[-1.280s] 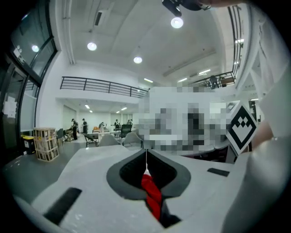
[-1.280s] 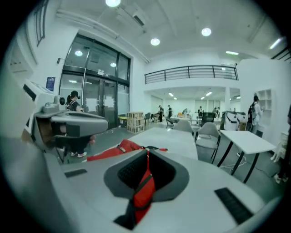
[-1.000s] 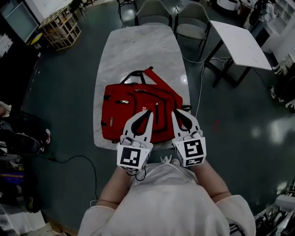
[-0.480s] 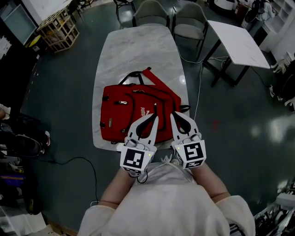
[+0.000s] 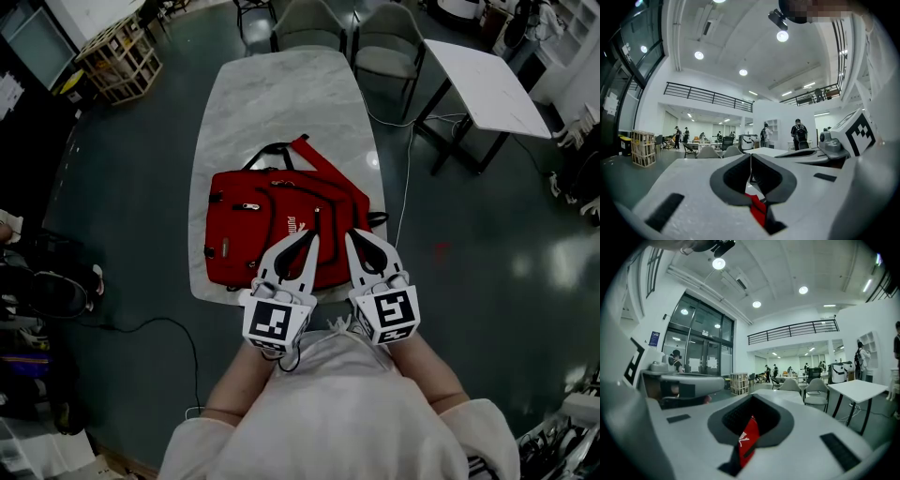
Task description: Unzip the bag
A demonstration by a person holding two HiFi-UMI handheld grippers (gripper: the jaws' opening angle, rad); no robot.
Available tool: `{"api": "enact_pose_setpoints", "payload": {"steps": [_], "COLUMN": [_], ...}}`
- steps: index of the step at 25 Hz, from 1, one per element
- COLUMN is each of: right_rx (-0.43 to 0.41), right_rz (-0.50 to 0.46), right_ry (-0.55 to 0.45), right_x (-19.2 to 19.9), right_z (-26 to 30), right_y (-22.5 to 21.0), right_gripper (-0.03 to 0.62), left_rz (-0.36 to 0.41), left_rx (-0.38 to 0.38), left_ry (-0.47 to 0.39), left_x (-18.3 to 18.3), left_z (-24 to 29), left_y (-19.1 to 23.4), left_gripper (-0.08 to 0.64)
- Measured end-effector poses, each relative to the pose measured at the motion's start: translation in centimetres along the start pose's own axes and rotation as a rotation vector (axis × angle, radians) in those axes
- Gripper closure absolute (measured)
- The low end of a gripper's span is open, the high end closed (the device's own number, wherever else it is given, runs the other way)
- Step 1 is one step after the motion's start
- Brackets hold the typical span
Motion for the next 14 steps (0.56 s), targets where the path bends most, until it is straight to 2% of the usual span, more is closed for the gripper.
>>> {"api": "enact_pose_setpoints", "payload": {"steps": [9, 14], "right_rx": [-0.004, -0.008], "right_rz": [0.012, 0.008], "right_ry": [0.036, 0.032], "right_x": [0.88, 0.76], "right_z": [-0.16, -0.36], "right_y": [0.36, 0.31], "right_gripper": [0.566, 0.566], "left_rz": [0.060, 0.068], "left_rx": [-0.003, 0.002], "left_ry": [0.024, 0.027], "left_x": [-0.06, -0.10], "left_z": [0.02, 0.21], "left_y": [-0.27, -0.50], "left_gripper": [0.537, 0.537]}}
Point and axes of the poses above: the fingertips, and each gripper's own axes: z forward along the fingers, y to its left, x out of its underside, the point moved 9 cm from there along -z, backward along the fingers, and after that the axes turned 9 degrees about x, right-handed, at the moved point
